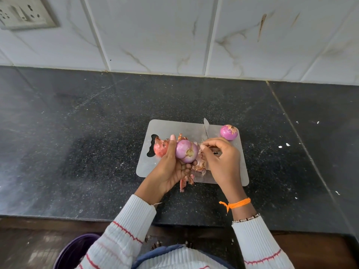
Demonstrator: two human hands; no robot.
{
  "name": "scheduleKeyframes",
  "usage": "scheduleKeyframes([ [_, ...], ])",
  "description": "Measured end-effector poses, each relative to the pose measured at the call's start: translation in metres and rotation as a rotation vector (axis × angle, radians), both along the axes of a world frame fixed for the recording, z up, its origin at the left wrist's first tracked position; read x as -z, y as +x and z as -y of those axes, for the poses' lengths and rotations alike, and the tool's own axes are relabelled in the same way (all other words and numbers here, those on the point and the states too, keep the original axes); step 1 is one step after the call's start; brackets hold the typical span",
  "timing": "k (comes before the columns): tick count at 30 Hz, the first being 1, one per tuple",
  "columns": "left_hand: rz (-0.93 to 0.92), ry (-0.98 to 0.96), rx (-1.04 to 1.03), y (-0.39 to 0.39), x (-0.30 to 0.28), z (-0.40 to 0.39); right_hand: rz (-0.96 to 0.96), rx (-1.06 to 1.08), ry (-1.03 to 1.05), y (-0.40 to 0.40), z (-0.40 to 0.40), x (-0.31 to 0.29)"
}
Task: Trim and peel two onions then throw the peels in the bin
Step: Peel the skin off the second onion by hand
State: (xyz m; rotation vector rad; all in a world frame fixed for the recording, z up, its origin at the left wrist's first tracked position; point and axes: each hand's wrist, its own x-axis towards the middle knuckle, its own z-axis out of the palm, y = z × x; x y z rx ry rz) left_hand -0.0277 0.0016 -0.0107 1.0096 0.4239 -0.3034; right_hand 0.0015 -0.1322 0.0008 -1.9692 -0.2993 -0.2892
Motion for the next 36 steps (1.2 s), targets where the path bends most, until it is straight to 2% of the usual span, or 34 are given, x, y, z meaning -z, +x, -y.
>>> scheduleKeyframes([
  [10,-0.008,-0.059,-0.009,0.002,-0.002,0.001,0.038,0.026,-0.066,0.003,0.004,-0.001],
  [16,0.077,0.037,-0.024,0.001,-0.004,0.001,0.0,-0.247,-0.12,0.002,0.006,-0.004],
  [25,0.193,0.082,0.026,0.0,-0.01,0.001,0.004,-0.38,-0.135,0.006,0.011,-0.006],
  [30,0.233,0.082,0.033,0.001,-0.008,-0.002,0.029,-0.355,-0.138,0.004,0.012,-0.009],
  [36,0.338,-0.013,0.003,0.002,-0.002,-0.006,-0.129,-0.133,-0.001,0.005,0.011,-0.008],
])
